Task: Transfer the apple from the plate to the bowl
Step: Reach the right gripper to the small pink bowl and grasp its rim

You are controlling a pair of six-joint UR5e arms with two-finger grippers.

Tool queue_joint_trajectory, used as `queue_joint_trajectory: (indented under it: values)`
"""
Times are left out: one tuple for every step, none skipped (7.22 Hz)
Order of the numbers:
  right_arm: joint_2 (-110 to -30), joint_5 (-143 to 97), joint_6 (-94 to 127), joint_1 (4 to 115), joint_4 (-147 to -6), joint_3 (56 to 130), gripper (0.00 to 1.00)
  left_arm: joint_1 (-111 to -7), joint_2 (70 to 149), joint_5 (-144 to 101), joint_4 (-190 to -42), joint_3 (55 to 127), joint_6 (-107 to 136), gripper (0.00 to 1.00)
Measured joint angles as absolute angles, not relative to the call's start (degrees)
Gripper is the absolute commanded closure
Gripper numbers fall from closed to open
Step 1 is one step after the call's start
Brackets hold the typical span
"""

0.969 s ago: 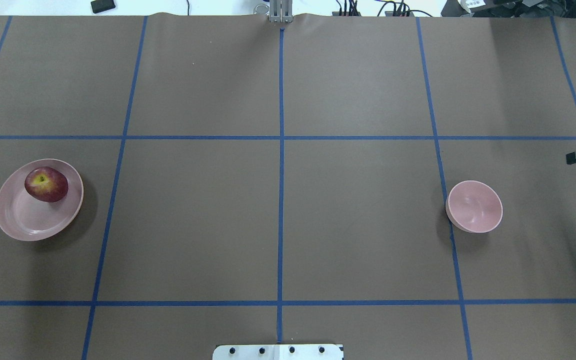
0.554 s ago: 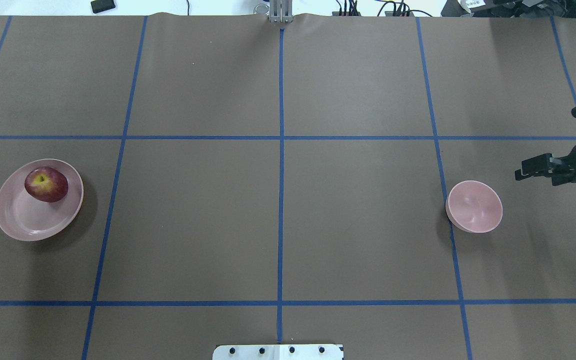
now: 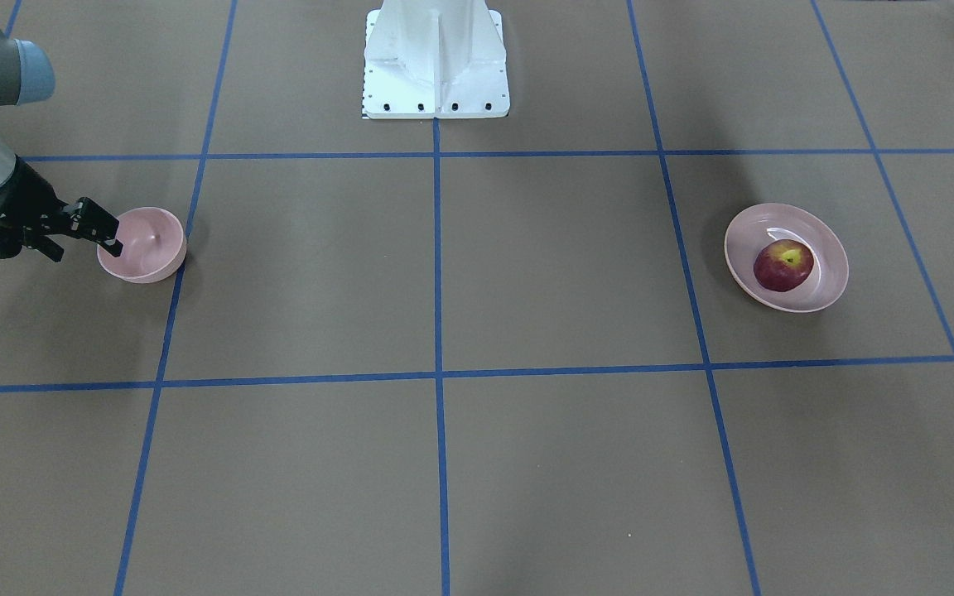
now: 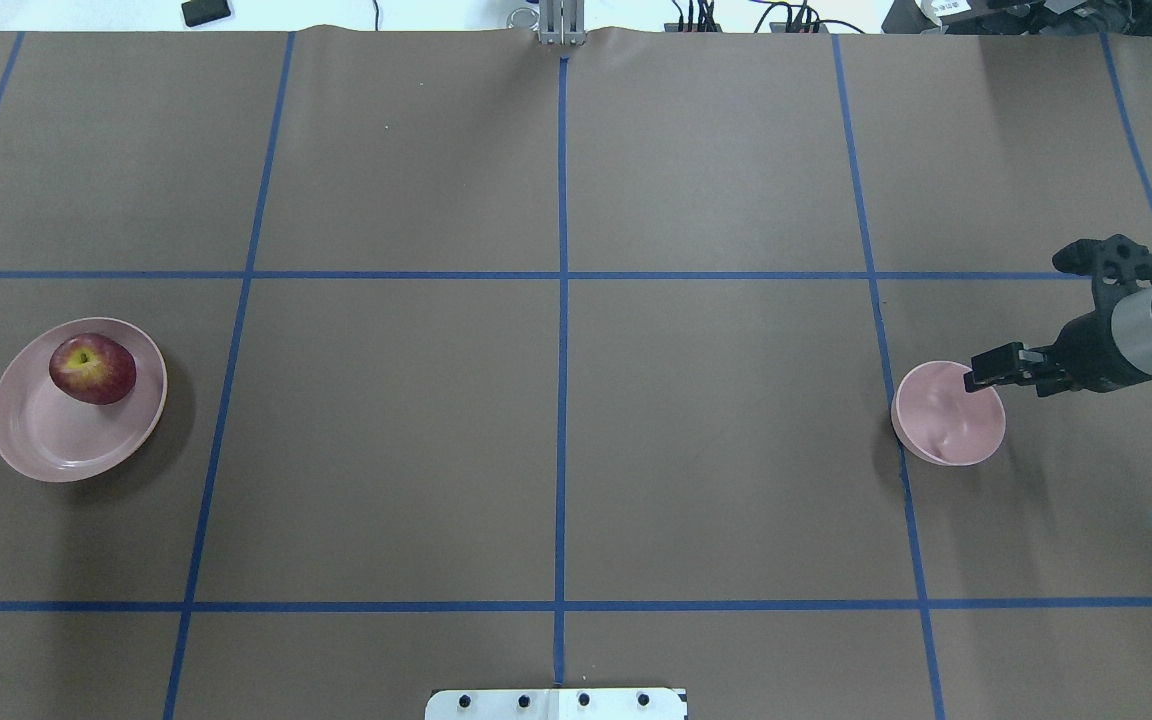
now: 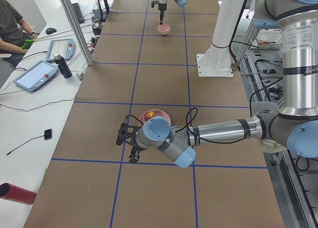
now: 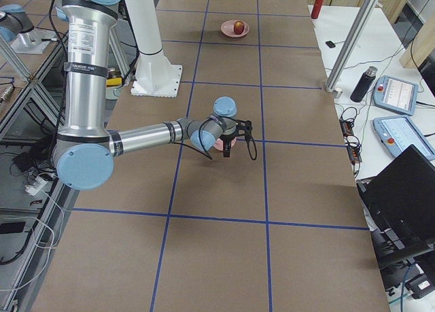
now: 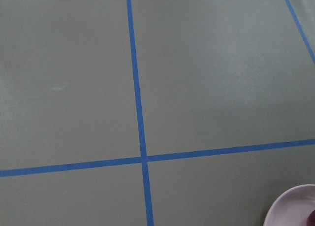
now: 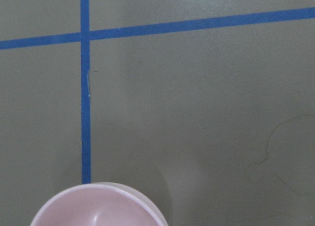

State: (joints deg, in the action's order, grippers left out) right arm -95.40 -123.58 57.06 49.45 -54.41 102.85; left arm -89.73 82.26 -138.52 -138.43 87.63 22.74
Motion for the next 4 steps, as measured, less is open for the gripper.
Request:
queue_joint_trajectory:
  values:
    - [-95.5, -123.17, 56.89, 48.43, -54.36, 102.81, 0.5, -89.73, 82.31, -138.52, -138.41, 87.53, 22.76, 0.02]
    - [-95.75, -123.03, 56.79, 47.86, -54.33, 102.74, 0.97, -89.74, 82.41, -138.52, -138.37, 87.43, 22.76, 0.02]
    - [-95.89, -122.98, 56.78, 47.63, -54.32, 102.63, 1.0, -89.73, 82.55, -138.52, -138.22, 87.36, 22.76, 0.02]
    - [-95.97, -122.98, 56.76, 47.55, -54.32, 102.45, 1.0, -89.63, 82.71, -138.61, -137.96, 87.35, 22.84, 0.02]
